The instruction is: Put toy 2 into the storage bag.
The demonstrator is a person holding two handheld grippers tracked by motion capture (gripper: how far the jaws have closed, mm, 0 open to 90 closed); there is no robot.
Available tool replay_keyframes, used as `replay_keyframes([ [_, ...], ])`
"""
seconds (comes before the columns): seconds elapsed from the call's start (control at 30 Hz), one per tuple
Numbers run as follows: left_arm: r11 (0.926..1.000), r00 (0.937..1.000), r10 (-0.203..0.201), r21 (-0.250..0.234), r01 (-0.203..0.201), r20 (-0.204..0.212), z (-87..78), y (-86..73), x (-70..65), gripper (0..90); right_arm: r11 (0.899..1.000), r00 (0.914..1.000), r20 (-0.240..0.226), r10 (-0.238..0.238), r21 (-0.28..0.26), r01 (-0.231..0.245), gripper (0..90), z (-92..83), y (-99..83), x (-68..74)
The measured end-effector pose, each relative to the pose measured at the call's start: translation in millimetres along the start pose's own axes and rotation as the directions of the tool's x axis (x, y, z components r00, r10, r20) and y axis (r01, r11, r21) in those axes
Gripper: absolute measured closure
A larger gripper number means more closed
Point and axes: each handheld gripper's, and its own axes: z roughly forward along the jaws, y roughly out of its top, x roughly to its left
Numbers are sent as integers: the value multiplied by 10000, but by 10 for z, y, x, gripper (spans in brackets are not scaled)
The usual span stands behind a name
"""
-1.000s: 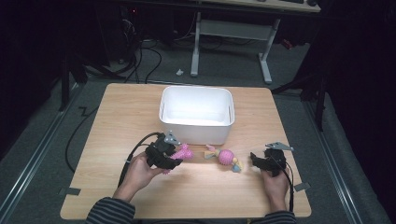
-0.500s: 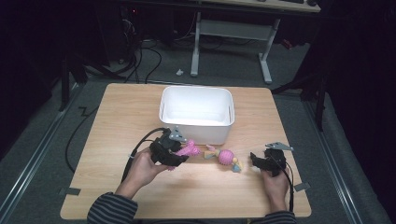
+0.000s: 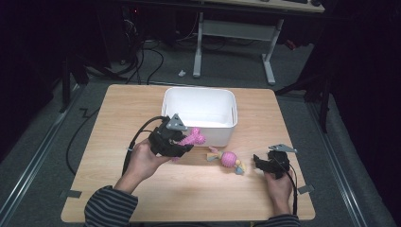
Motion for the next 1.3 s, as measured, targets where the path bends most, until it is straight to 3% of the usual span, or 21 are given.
replay_keyframes([
  [0.23, 9991, 9991, -383, -211, 379, -193, -71, 168, 114, 601, 10000, 10000, -2, 1, 0, -1, 262, 0, 0, 0],
  [0.4, 9986, 9987, -482, -240, 478, -142, -91, 253, 198, 601, 10000, 10000, -2, 2, -1, -2, 261, 0, 0, 0],
  [0.73, 9936, 9939, -1103, -244, 1104, 44, -38, 397, 428, 597, 10000, 10000, -2, 1, 0, -1, 262, 0, 0, 0],
  [1.03, 9918, 9925, -1221, -367, 1221, 17, 11, 547, 534, 595, 10000, 10000, -1, 0, -2, 0, 262, 0, 0, 0],
  [1.3, 9920, 9918, -1257, -141, 1254, -223, 141, 658, 661, 595, 10000, 10000, -2, 3, 1, -3, 262, 0, 0, 0],
])
